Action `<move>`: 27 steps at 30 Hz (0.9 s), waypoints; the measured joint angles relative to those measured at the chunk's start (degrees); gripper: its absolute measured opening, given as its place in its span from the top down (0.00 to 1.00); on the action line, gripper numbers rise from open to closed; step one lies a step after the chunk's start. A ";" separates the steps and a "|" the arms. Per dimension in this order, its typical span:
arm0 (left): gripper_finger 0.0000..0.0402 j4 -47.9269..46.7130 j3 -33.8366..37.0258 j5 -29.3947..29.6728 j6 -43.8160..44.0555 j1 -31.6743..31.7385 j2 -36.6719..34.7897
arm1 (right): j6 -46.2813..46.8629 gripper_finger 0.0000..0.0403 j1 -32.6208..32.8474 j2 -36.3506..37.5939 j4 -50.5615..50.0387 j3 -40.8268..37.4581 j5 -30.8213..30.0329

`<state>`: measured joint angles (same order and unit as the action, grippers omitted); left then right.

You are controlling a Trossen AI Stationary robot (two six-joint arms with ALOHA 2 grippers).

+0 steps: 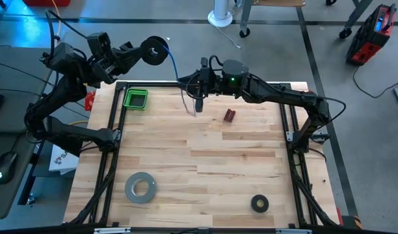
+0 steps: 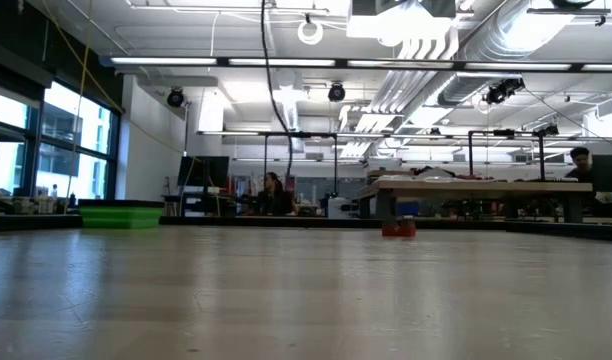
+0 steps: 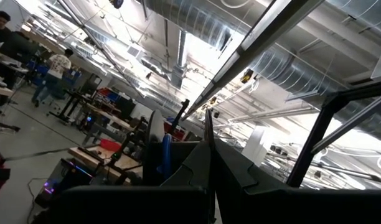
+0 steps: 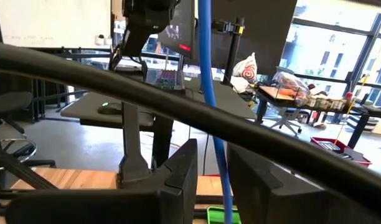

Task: Coil cords
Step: Coil the blue wire onto the spool

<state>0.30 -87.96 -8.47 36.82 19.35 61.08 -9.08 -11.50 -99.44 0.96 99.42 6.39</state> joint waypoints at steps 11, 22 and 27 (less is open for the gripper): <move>1.00 0.01 0.00 0.02 -0.32 0.00 -0.01 | -0.02 0.80 -0.11 0.00 -0.11 0.00 0.77; 1.00 0.01 0.00 0.17 -0.43 0.02 -0.22 | 0.02 0.81 -0.48 0.00 -0.46 0.00 0.28; 1.00 -0.01 0.00 0.17 -0.44 0.13 -0.22 | 0.02 0.84 -0.45 0.00 -0.77 0.00 0.31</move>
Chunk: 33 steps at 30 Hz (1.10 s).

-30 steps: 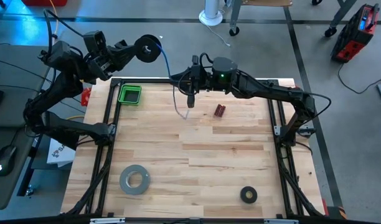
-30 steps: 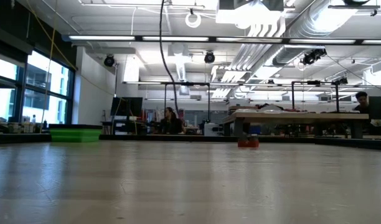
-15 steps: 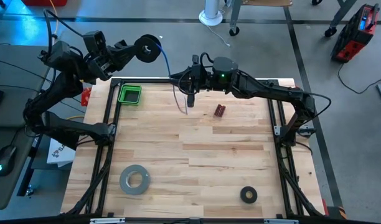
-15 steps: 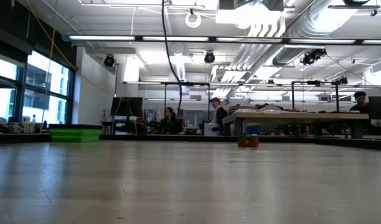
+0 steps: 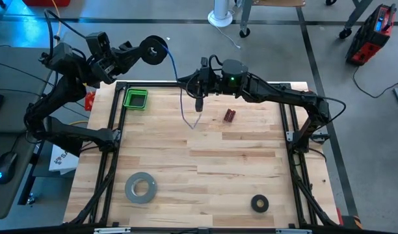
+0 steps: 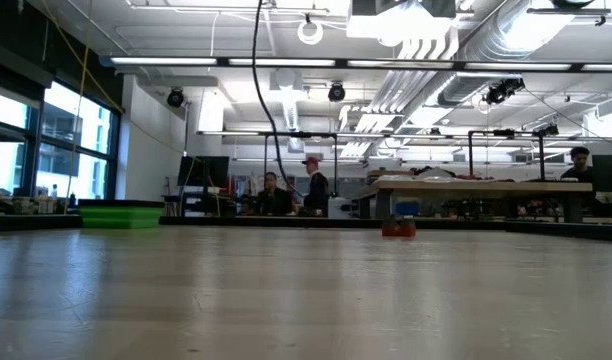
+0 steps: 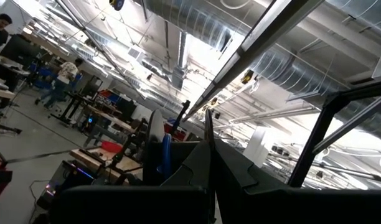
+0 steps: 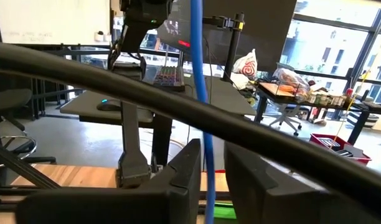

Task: Coil cords
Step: Coil the blue wire onto the spool

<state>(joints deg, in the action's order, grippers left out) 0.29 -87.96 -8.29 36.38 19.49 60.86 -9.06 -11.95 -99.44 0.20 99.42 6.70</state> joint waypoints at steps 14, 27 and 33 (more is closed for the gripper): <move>1.00 -0.07 0.00 0.37 7.50 0.00 1.42 | 1.54 0.99 2.09 0.02 2.59 0.63 0.84; 1.00 1.37 0.04 -2.08 18.65 0.00 6.39 | 3.23 1.00 7.43 -3.80 12.77 0.70 -0.23; 1.00 0.80 0.02 -6.83 26.90 -0.12 7.90 | 4.47 1.00 7.64 -4.09 15.24 0.70 -0.35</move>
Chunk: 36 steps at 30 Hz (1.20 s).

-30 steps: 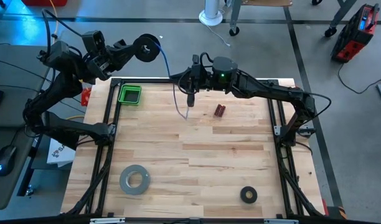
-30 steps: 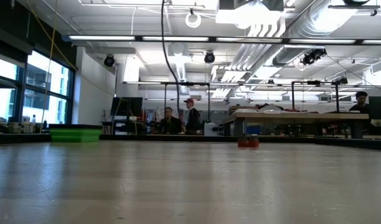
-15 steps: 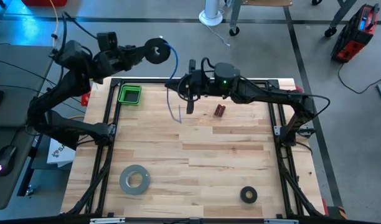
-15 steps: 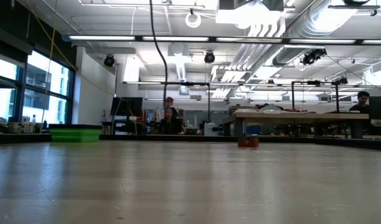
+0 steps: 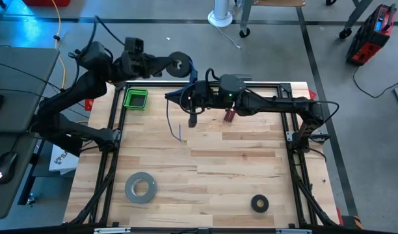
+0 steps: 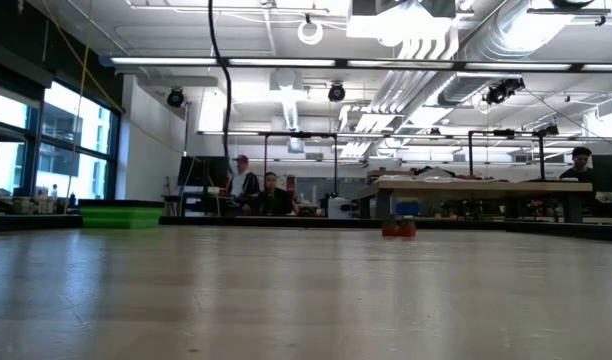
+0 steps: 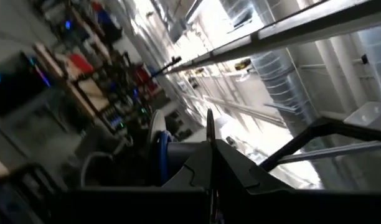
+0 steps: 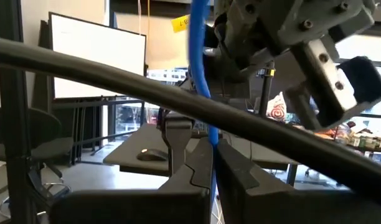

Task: Coil cords
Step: Coil the blue wire onto the spool

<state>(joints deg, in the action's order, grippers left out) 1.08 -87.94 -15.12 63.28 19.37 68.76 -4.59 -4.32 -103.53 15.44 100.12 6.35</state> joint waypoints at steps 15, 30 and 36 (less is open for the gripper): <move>1.00 -5.96 -0.07 -8.14 9.63 -4.23 1.39 | 0.06 1.00 -0.17 -0.09 2.11 0.00 -1.71; 1.00 -11.23 -0.04 -15.31 13.01 -4.17 0.85 | -0.47 1.00 -1.14 -0.09 2.47 0.00 -1.85; 1.00 -18.07 -0.04 -16.36 10.75 -3.58 -1.47 | -0.46 1.00 -2.51 -0.09 2.38 0.00 -0.28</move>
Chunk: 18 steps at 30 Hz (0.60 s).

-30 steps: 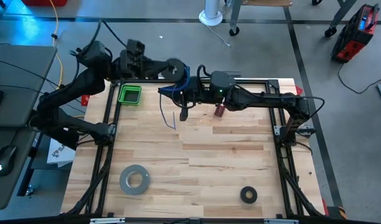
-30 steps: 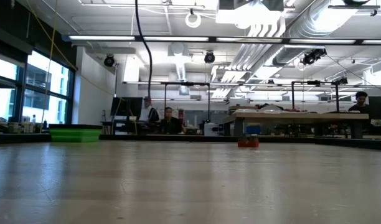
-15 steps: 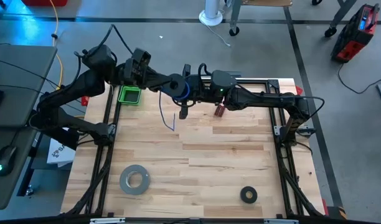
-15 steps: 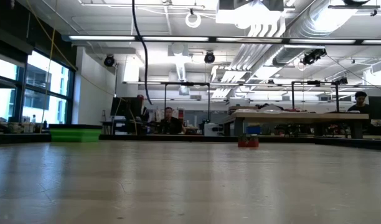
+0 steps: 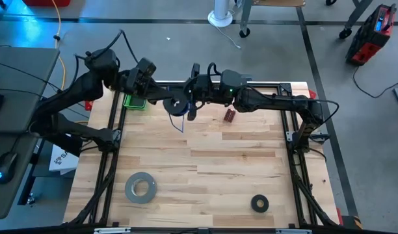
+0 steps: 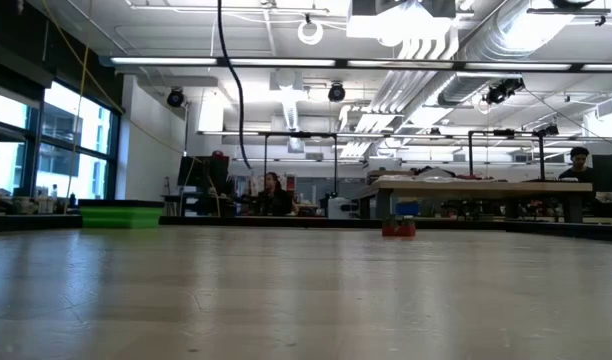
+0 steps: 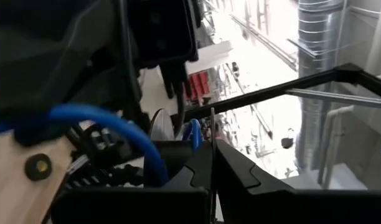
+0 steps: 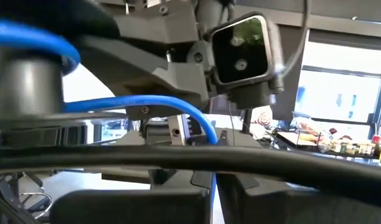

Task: Coil cords
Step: Coil the blue wire onto the spool

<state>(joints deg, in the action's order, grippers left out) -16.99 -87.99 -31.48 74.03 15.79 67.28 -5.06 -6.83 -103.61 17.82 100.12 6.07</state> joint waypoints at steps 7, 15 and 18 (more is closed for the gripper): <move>1.00 -5.55 0.01 0.37 -3.07 1.30 -2.93 | 0.21 1.00 -1.91 0.00 -0.73 0.00 1.08; 1.00 -14.85 0.09 1.06 -8.53 1.62 -4.70 | 1.18 1.00 -3.14 0.00 -1.87 0.00 1.30; 1.00 -16.89 0.09 1.20 -10.67 1.64 -4.68 | 1.18 1.00 -3.44 0.00 -2.23 0.00 1.27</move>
<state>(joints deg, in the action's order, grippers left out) -33.87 -87.90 -30.28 63.35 17.43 62.61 -3.88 -10.27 -103.61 15.59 100.12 7.35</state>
